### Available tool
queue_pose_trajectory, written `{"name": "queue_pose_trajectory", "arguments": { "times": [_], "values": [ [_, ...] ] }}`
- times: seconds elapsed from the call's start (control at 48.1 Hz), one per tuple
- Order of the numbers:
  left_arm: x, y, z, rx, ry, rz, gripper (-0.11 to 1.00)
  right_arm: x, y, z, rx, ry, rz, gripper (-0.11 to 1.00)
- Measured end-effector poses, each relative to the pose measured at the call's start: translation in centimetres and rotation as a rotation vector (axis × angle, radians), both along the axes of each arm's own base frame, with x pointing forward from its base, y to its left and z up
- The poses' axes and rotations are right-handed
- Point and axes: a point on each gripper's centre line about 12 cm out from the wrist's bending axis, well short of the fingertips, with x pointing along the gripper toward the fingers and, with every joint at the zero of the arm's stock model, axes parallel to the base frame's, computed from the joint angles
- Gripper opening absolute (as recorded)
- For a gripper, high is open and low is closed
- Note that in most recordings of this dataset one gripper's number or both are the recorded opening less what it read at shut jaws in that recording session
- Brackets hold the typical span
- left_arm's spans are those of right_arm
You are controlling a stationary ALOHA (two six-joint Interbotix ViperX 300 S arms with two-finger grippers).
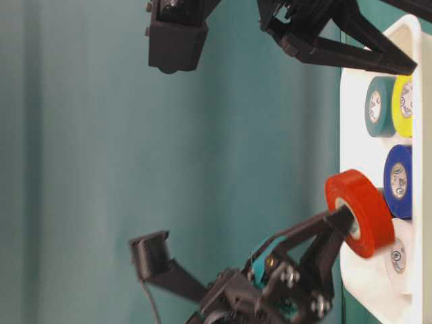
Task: Put the tape alternately from left to right into the white case.
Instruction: 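Lift the red roll and carry it into the tray's top, then release the red roll and withdraw the left gripper leftward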
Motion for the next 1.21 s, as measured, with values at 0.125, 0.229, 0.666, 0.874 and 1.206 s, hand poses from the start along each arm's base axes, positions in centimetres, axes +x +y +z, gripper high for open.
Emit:
{"name": "queue_pose_trajectory", "arguments": {
  "times": [0.125,0.229,0.666,0.874,1.206],
  "values": [
    [0.6,1.9,-0.1,0.003,-0.006,0.045,0.26,0.0,0.1,0.1,0.000,-0.002,0.002,0.69],
    [1.1,3.9,0.1,0.007,-0.023,0.090,0.26,0.0,0.1,0.0,0.001,-0.001,0.002,0.69],
    [2.5,9.2,-0.5,0.026,-0.077,0.202,0.26,-0.1,0.1,-0.1,0.000,0.002,0.002,0.69],
    [2.5,10.4,-0.7,0.029,-0.081,0.228,0.26,-0.3,0.0,-0.3,0.000,0.008,0.001,0.69],
    [2.6,10.3,-0.7,0.086,-0.060,0.180,0.44,-0.4,0.1,-0.4,0.004,0.005,0.007,0.69]
  ]
}}
